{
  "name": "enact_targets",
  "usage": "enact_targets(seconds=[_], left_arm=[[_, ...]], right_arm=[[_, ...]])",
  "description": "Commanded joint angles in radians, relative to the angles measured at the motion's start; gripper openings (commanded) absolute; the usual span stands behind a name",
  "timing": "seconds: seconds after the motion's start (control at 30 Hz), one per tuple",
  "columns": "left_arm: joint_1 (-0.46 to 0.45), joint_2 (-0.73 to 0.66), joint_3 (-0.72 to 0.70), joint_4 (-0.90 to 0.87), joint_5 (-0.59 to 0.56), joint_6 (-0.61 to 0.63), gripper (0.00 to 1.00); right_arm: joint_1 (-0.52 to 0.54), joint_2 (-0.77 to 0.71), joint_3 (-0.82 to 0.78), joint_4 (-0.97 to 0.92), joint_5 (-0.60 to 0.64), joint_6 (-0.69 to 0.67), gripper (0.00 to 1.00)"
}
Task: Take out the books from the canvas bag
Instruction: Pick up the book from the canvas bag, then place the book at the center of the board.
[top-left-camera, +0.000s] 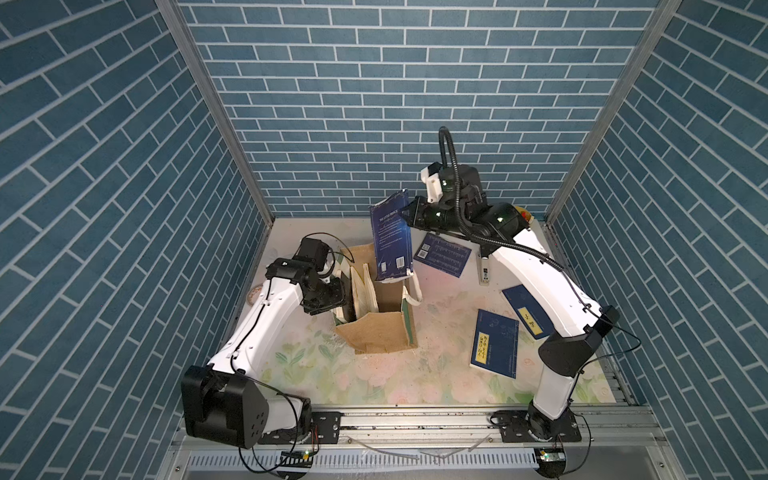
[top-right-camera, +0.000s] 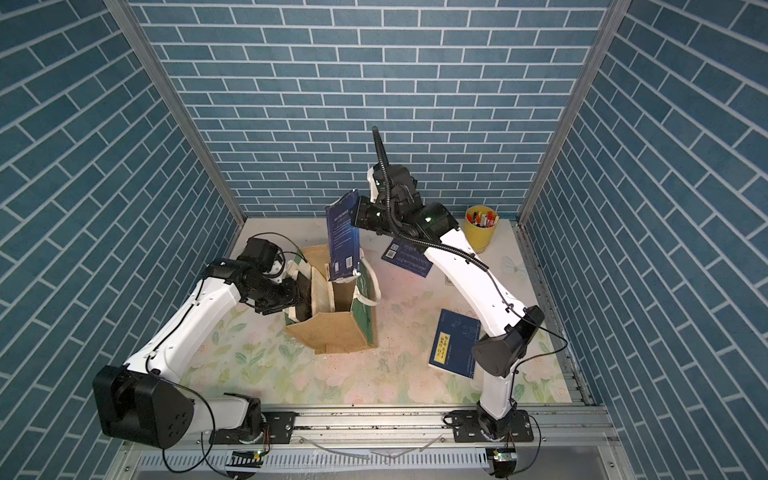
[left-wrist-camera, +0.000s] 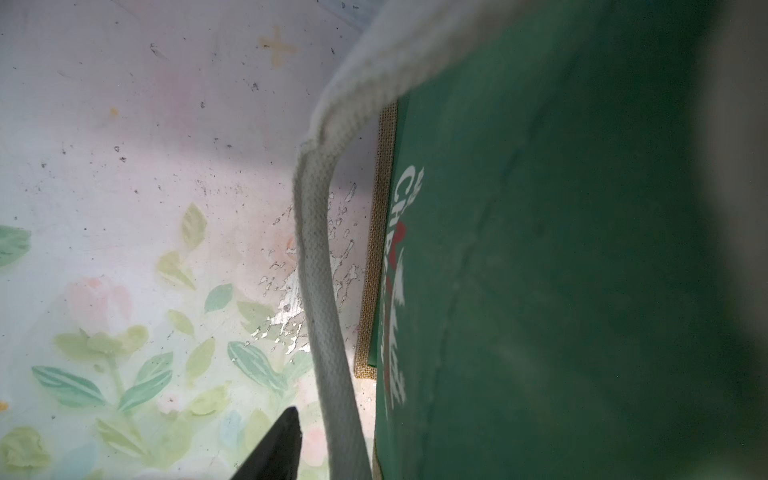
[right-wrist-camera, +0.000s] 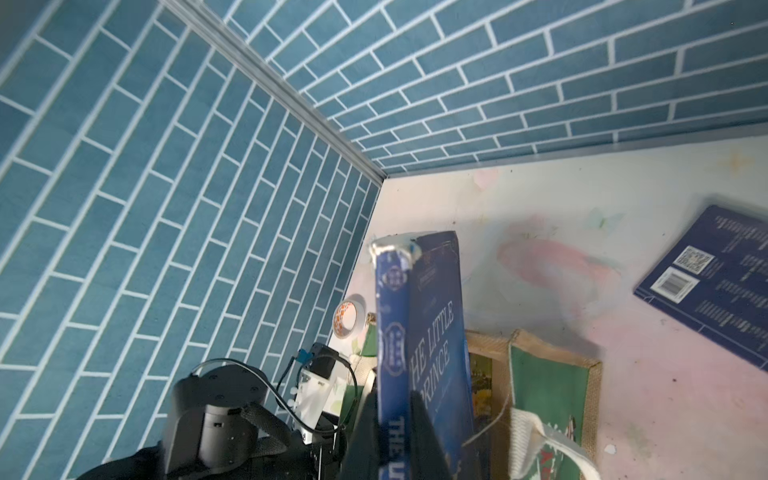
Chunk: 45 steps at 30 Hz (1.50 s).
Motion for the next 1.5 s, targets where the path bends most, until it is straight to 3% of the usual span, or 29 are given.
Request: enact_targets(seconds=[0.0,0.23,0.5,0.67,0.8,1.07,1.4,1.47], left_arm=[[0.006,-0.008,-0.023,-0.01,-0.007,-0.001,0.59],[0.006,-0.006,-0.017,-0.015,-0.011,0.001,0.6],[0.008,-0.003,-0.012,-0.02,-0.014,0.003,0.6],[0.008,0.003,-0.008,-0.017,-0.011,0.0,0.61],[0.008,0.007,0.002,-0.021,-0.01,-0.001,0.61],[0.008,0.005,0.018,-0.039,-0.021,-0.001,0.61],[0.008,-0.005,0.035,-0.063,-0.027,-0.001,0.62],[0.008,-0.005,0.038,-0.065,-0.024,-0.001,0.62]], right_arm=[[-0.043,-0.093,-0.038,0.148,0.008,0.062,0.0],[-0.142,-0.241,-0.282,0.231,0.033,0.099,0.0],[-0.29,-0.477,-0.808,0.364,0.043,0.248,0.0],[-0.303,-0.465,-1.002,0.426,-0.021,0.318,0.0],[-0.299,-0.386,-1.094,0.555,-0.109,0.381,0.0],[-0.305,-0.262,-1.176,0.654,-0.199,0.36,0.0],[-0.331,-0.309,-1.392,0.623,-0.159,0.316,0.0],[-0.335,-0.296,-1.389,0.59,-0.154,0.289,0.05]])
